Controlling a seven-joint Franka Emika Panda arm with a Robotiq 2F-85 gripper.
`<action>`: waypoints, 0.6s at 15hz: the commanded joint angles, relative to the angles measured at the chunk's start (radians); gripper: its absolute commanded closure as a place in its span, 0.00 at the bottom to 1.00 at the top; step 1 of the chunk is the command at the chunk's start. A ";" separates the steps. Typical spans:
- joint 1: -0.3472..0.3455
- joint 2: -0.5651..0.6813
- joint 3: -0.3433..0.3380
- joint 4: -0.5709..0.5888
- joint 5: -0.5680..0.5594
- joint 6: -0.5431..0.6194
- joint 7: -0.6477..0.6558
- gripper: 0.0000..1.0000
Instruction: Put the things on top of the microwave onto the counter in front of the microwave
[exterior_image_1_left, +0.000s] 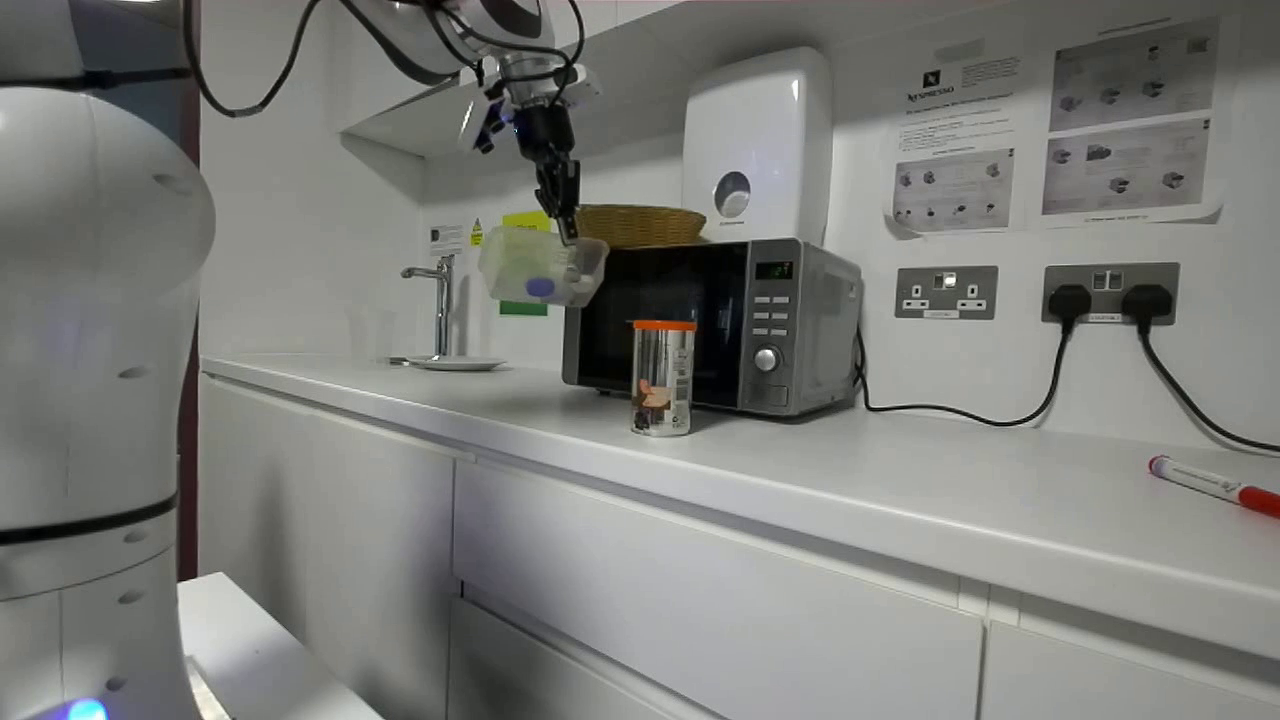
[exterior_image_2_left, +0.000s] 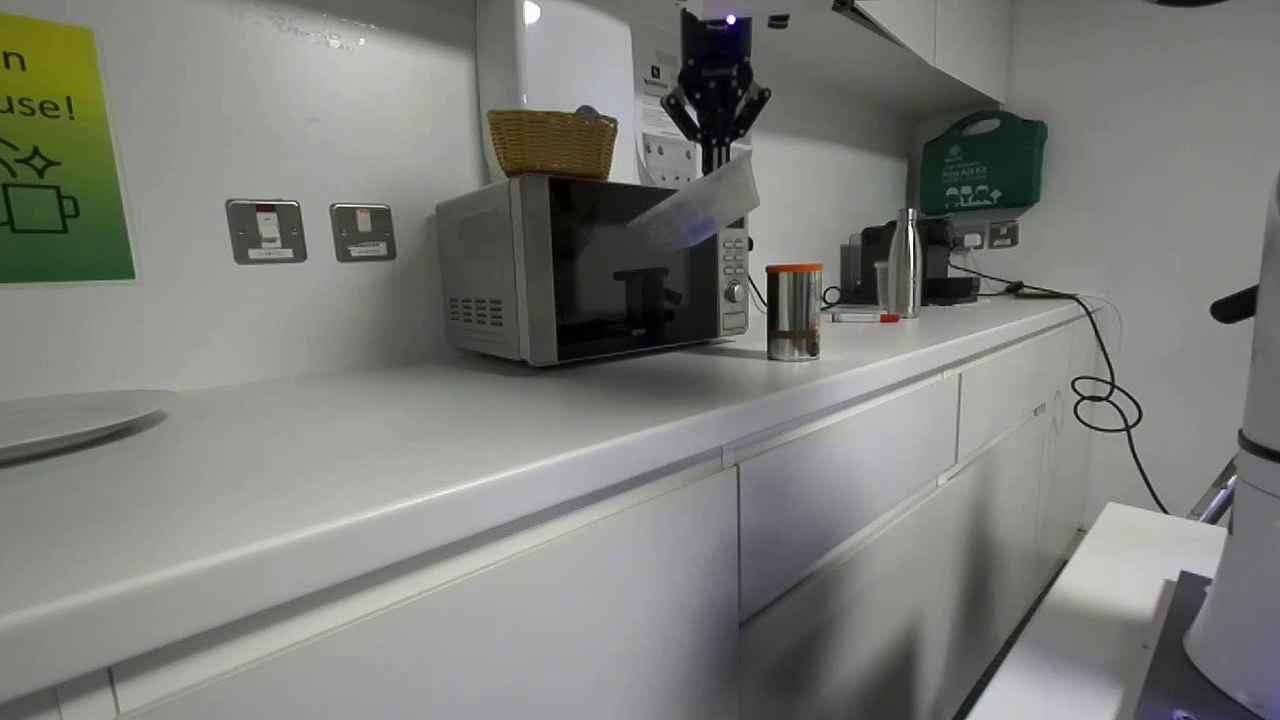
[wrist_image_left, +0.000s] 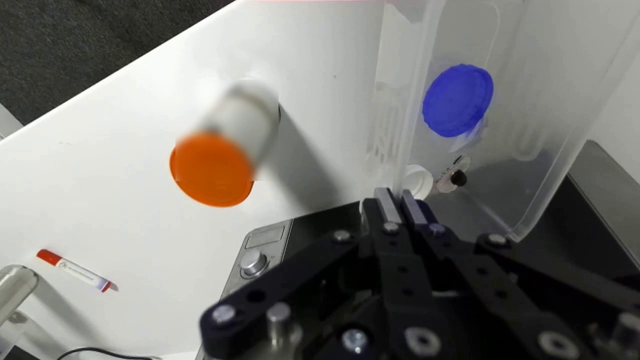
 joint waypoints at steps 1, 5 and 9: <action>0.005 -0.060 0.019 -0.139 -0.002 0.122 -0.012 0.99; 0.007 -0.054 0.035 -0.223 -0.006 0.264 -0.021 0.99; -0.001 -0.008 0.048 -0.244 -0.016 0.357 -0.030 0.99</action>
